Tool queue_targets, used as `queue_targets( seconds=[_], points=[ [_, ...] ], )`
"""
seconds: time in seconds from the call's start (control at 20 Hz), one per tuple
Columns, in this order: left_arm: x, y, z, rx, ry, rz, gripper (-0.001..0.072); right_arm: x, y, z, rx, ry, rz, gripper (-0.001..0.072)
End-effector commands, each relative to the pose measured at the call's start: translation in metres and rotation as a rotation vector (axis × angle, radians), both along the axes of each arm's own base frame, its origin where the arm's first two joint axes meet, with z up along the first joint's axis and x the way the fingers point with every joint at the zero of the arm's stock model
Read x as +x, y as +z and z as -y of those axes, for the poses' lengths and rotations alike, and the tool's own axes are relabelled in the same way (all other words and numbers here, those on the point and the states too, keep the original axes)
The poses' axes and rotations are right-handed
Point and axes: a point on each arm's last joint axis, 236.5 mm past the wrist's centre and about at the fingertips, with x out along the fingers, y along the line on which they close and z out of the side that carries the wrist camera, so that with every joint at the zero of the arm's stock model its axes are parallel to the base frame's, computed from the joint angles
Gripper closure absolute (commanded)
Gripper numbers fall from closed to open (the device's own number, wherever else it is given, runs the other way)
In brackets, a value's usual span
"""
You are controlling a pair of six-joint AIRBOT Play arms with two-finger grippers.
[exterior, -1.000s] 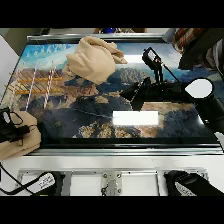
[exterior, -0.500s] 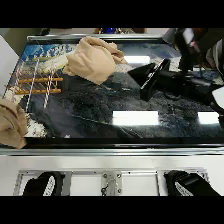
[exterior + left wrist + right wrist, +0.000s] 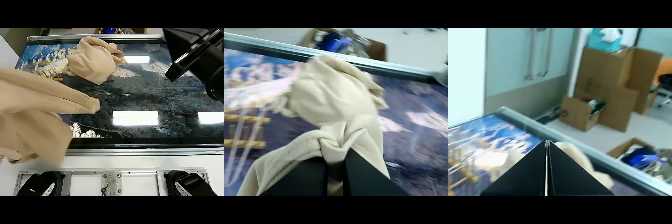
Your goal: Fold the clothes and pants, and hang the long-sleeved shirts on hangers.
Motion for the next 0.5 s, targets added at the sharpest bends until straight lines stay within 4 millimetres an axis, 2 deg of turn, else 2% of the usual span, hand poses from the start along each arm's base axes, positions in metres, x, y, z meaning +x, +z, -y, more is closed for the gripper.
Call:
queue_targets(
  seconds=[0.0, 0.1, 0.2, 0.35, 0.45],
  points=[
    [0.049, -0.003, 0.082, 0.023, -0.198, -0.069, 0.0683, 0.007, 0.012, 0.025, -0.056, -0.120, 0.086, 0.0686],
    [0.083, -0.032, 0.143, 0.095, -0.301, -0.145, 0.0683, 0.016, 0.010, 0.042, -0.063, -0.170, 0.078, 0.0686],
    [0.115, -0.077, 0.202, 0.182, -0.380, -0.225, 0.0683, 0.027, 0.007, 0.067, -0.023, -0.233, 0.043, 0.0686],
    [0.154, -0.165, 0.289, 0.273, -0.470, -0.345, 0.0682, 0.038, -0.010, 0.099, -0.030, -0.293, -0.034, 0.0686],
    [0.158, -0.231, 0.354, 0.282, -0.587, -0.444, 0.0678, 0.040, -0.023, 0.112, -0.060, -0.311, -0.083, 0.0686]
  ],
)
